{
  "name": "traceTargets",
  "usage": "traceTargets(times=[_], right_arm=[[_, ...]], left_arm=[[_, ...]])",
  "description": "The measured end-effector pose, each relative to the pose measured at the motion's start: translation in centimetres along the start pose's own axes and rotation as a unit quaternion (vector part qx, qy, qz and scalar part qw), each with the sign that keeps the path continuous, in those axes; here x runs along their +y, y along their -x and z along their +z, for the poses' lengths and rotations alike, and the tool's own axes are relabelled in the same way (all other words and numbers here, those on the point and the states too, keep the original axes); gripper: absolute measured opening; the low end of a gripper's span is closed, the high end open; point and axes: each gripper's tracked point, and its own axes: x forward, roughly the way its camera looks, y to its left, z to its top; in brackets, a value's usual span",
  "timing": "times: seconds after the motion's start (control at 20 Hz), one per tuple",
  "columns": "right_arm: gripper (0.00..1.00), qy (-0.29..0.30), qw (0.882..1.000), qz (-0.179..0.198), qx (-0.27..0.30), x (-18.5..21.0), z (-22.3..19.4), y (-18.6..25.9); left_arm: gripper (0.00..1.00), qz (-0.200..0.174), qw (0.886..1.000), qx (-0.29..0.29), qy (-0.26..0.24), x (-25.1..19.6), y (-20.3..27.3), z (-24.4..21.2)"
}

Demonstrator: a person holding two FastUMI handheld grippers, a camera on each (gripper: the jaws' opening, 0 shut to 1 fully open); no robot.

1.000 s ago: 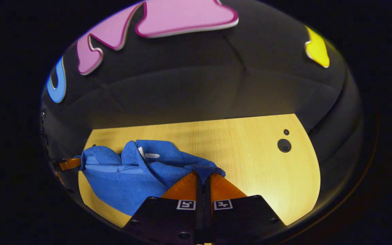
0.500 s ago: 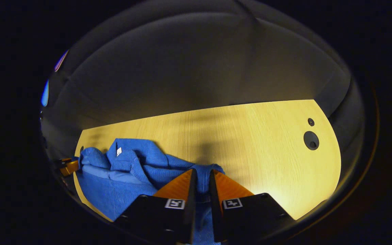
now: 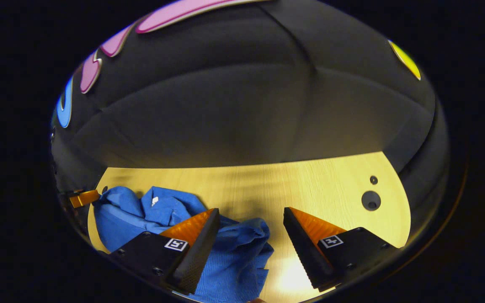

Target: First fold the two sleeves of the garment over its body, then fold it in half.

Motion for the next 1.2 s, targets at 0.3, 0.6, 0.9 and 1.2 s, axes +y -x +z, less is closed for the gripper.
traceTargets(times=[0.3,0.6,0.9,1.2], right_arm=[[0.97,0.025,0.997,0.018,-0.072,2.3,4.6,4.6],[0.98,0.080,0.987,0.039,-0.136,4.7,7.2,12.4],[0.98,0.072,0.979,0.047,-0.187,6.6,8.1,22.0],[0.98,0.061,0.967,0.025,-0.246,7.2,6.7,32.6]], left_arm=[[0.82,0.009,0.998,-0.052,-0.019,-0.4,3.2,1.8],[0.83,-0.003,0.995,-0.103,0.001,-1.2,11.8,2.6],[0.83,-0.003,0.985,-0.173,-0.009,-2.8,22.0,1.6],[0.83,-0.011,0.969,-0.246,-0.014,-4.3,31.7,0.0]])
